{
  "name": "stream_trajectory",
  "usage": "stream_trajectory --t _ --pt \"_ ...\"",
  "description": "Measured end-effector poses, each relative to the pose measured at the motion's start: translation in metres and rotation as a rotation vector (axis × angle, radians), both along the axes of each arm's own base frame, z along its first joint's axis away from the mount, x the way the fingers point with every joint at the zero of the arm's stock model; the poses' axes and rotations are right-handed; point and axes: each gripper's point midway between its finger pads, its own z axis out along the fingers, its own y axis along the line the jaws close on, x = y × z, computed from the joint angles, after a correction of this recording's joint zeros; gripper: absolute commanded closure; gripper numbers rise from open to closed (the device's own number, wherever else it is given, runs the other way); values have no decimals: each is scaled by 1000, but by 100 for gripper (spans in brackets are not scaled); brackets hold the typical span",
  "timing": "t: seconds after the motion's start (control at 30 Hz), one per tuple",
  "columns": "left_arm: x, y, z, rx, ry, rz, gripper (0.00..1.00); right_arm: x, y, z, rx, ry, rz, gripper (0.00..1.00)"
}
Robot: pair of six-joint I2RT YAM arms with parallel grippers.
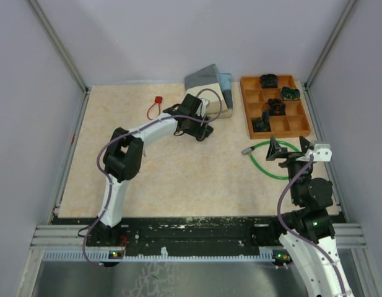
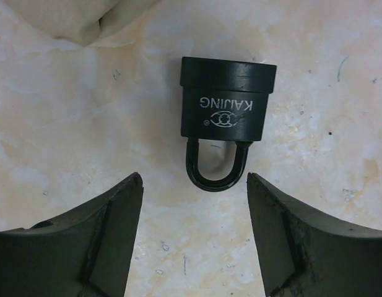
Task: Unlock with the key
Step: Move the lock to the center of the board.
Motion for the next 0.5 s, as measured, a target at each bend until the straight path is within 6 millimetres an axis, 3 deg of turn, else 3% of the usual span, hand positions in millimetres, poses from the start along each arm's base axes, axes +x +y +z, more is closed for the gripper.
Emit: stream_trajectory --t 0.23,0.5 --pt "3 4 -23 43 16 13 46 0 1 0 -2 -1 8 3" --pt "5 5 -30 59 12 1 59 0 3 0 -4 -1 17 3"
